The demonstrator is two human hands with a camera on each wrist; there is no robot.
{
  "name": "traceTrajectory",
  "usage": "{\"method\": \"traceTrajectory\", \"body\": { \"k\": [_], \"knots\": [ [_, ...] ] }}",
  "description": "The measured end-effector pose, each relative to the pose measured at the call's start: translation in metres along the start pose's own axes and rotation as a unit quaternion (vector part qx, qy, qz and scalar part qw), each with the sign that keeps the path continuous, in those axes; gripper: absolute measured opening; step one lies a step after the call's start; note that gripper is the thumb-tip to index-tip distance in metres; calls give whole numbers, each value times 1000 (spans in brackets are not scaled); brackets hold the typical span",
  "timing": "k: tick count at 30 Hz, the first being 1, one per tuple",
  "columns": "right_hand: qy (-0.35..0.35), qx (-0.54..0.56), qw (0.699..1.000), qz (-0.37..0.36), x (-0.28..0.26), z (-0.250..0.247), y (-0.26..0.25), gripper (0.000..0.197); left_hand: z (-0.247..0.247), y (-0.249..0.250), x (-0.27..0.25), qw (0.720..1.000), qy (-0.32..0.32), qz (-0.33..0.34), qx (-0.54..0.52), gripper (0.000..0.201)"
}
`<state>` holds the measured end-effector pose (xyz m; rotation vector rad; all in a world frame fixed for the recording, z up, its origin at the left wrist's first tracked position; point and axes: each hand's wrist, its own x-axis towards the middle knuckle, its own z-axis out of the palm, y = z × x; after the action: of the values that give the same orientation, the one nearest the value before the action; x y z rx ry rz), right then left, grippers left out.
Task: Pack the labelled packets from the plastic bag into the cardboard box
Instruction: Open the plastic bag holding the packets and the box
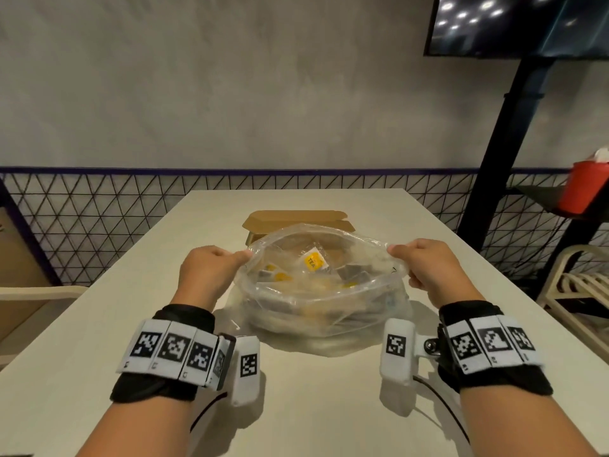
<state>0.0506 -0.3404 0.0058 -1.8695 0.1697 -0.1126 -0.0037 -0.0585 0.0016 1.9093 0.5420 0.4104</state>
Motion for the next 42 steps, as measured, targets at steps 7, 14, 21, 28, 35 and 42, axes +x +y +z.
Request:
{"method": "traceTrajectory", "body": {
  "k": [7,14,21,28,35,42],
  "knots": [
    [4,85,996,27,0,3,4,23,-3,2,-6,1000,-13,11,13,40],
    [15,202,977,69,4,8,11,17,-7,4,-21,989,-77,12,126,26],
    [-9,485,859,165,0,2,12,18,-9,-4,-6,982,-54,-97,-155,8],
    [-43,525,817,235,6,-4,26,27,-2,-15,9,805,-144,-353,-455,23],
    [-20,532,808,251,13,-5,27,22,2,-18,5,744,-192,-372,-521,16],
    [-59,222,969,86,2,1,22,4,6,-3,-4,923,-192,-212,-258,36]
  ]
}}
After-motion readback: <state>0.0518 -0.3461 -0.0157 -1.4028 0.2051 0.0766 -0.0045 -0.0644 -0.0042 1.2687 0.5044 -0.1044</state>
